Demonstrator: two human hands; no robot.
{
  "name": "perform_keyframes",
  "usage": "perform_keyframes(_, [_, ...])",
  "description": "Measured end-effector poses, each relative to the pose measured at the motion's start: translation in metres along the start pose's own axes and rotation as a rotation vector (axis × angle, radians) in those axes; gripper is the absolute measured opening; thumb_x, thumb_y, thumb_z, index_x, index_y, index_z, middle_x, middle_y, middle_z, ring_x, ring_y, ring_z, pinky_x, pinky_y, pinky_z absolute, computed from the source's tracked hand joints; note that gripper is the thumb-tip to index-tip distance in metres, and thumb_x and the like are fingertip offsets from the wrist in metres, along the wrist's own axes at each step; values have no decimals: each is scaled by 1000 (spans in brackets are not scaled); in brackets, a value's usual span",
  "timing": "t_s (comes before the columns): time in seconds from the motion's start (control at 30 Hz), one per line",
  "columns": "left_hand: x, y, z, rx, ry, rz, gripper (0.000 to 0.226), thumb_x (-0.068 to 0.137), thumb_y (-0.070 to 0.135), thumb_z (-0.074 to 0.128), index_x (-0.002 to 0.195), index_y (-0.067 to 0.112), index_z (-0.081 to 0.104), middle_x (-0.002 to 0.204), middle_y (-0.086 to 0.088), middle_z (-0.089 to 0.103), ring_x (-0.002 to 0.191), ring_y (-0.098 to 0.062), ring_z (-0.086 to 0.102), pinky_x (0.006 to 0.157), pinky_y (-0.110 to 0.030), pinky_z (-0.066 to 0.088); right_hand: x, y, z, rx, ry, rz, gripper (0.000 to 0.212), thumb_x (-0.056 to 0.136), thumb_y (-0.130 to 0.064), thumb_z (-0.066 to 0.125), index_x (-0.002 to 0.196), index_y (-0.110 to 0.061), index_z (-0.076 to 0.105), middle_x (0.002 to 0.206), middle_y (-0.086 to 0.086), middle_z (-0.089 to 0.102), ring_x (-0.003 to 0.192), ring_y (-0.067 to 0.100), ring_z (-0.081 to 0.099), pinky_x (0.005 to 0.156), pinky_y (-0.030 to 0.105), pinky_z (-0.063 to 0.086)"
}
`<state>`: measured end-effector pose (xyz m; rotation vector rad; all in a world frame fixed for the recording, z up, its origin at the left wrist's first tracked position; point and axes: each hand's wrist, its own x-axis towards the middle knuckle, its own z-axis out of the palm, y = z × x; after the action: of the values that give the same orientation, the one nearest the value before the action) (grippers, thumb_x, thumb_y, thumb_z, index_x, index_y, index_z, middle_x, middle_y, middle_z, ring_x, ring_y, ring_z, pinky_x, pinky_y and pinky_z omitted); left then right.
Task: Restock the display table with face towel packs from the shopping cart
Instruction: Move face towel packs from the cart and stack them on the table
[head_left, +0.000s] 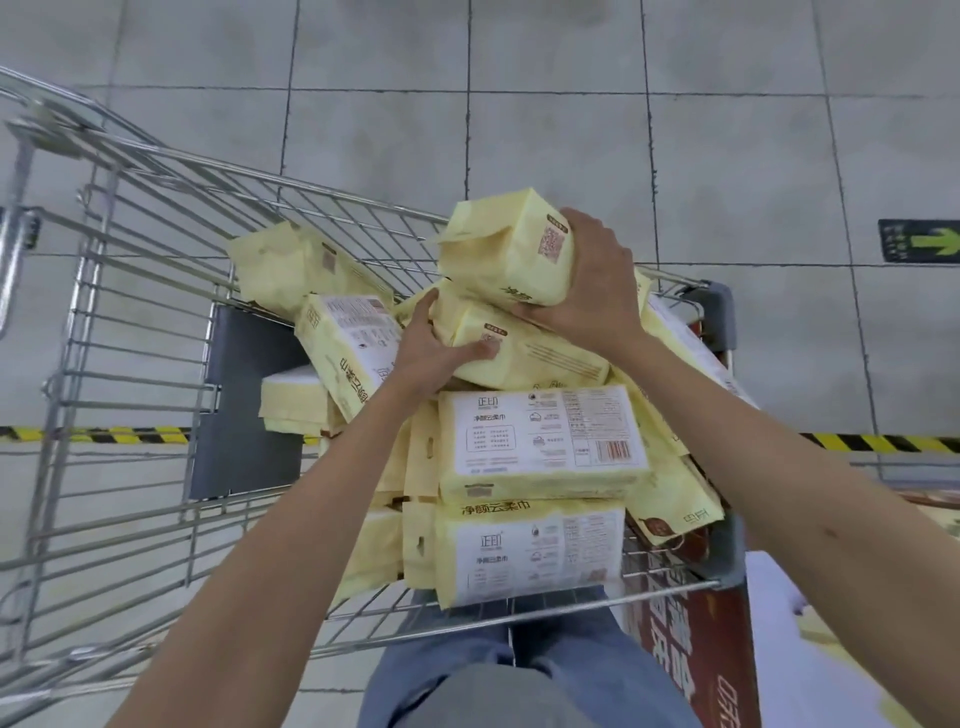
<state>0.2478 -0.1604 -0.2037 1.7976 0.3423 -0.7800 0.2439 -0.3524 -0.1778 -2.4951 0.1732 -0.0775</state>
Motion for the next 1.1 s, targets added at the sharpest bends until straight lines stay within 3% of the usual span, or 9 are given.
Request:
perform_keyframes(0.17, [-29,5,-8,-107,138,28,111,58,25,90,147,28,24,132,-5,48,114,-22,55,90,-40,53,-10,-8,-21,187,137,49,105,51,-64,74,133,-7,41,124,7,53,113,25,50,94,47,42])
perform_keyframes(0.27, [-48,10,-20,-181,242,43,101,67,17,84,147,26,24,127,-5,44,102,-14,54,73,-20,52,-16,-19,-40,318,213,87,105,49,-62,77,132,-10,39,125,3,52,116,22,50,95,48,44])
perform_keyframes(0.37, [-66,9,-32,-231,329,59,101,68,18,84,148,25,24,131,3,37,118,-13,41,96,-27,40,-28,-29,-57,404,246,102,100,47,-61,79,128,-20,38,121,-1,53,112,19,52,93,45,47])
perform_keyframes(0.43, [-79,7,-39,-354,378,39,107,60,21,89,147,25,27,135,0,44,121,-19,48,102,-39,43,-39,-36,-68,478,264,107,93,47,-60,80,123,-30,35,116,-7,54,109,14,54,91,42,50])
perform_keyframes(0.53, [-101,4,-48,-590,442,-28,105,57,23,89,145,21,32,126,-5,57,95,-21,62,81,-39,53,-61,-41,-85,600,283,130,94,46,-55,81,123,-26,38,111,-17,53,106,8,55,89,38,52])
perform_keyframes(0.6, [-119,1,-53,-674,465,-68,91,64,26,84,141,16,38,114,-8,61,81,-21,60,74,-39,51,-77,-42,-93,659,273,159,97,45,-54,81,125,-22,38,112,-11,56,107,12,57,89,41,52])
perform_keyframes(0.73, [-158,-11,-53,-840,429,-161,55,74,30,77,123,19,55,114,-8,62,97,-24,60,73,-42,53,-111,-36,-102,797,245,231,94,41,-51,83,120,-23,41,114,1,61,104,20,62,84,48,55])
perform_keyframes(0.97, [-206,-29,-32,-1057,272,-312,57,68,37,78,118,17,58,114,-12,62,105,-33,59,78,-49,52,-176,-13,-103,946,257,426,103,40,-36,91,128,-16,42,113,2,64,102,22,64,83,49,55])
perform_keyframes(1.1, [-213,-30,-20,-1067,143,-372,60,66,39,78,118,16,58,116,-15,63,106,-37,59,84,-51,51,-211,-4,-107,992,380,512,73,43,-30,86,106,-28,49,101,-4,66,91,17,66,71,38,55])
